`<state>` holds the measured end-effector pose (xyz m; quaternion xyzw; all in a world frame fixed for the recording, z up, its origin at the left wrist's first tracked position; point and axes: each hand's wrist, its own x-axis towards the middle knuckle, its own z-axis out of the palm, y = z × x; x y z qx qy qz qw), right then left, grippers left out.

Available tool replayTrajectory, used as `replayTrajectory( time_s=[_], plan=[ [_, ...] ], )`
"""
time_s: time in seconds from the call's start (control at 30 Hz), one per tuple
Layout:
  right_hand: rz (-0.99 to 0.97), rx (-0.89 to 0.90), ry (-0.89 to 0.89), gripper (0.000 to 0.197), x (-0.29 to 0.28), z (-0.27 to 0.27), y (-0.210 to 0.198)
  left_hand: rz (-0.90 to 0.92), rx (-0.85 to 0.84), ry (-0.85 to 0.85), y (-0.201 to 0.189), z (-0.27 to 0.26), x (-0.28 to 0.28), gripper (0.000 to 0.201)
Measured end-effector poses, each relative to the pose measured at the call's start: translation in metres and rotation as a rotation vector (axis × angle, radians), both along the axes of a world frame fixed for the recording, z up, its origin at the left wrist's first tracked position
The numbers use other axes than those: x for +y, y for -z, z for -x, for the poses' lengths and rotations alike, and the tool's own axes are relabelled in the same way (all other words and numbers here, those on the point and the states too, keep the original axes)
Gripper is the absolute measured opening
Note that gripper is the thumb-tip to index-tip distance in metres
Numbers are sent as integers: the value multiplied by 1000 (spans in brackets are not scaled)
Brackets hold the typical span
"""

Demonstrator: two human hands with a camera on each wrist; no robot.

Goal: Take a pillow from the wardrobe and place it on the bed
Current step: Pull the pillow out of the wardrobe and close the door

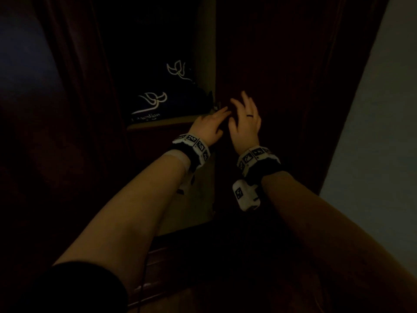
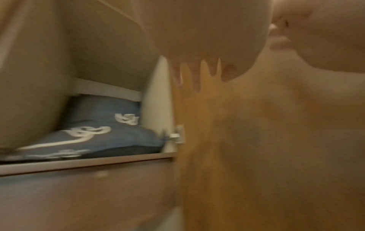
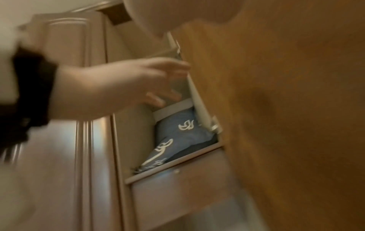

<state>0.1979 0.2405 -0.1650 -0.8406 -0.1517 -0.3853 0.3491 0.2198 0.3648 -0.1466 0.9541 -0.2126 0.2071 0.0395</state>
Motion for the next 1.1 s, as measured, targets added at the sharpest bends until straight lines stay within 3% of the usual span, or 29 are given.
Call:
replayTrajectory(
  time_s=[0.27, 0.37, 0.63, 0.87, 1.0, 1.03, 1.1],
  plan=[
    [66, 194, -74, 61, 87, -110, -20, -40, -16, -250, -16, -81, 107, 66],
    [76, 279, -91, 62, 116, -154, -29, -55, 58, -384, -21, -117, 143, 67],
    [161, 436, -113, 72, 157, -265, -20, 124, 251, -765, -5, -202, 209, 87],
    [212, 547, -171, 83, 179, -317, 7, 429, 344, -903, 12, -243, 221, 95],
    [158, 536, -136, 75, 187, -327, 11, 544, 201, -931, 13, -251, 229, 88],
    [140, 533, -115, 69, 190, -328, 10, 585, 220, -919, 8, -251, 231, 86],
    [136, 539, -92, 66, 193, -327, 8, 692, 437, -926, -6, -250, 238, 67]
  ],
)
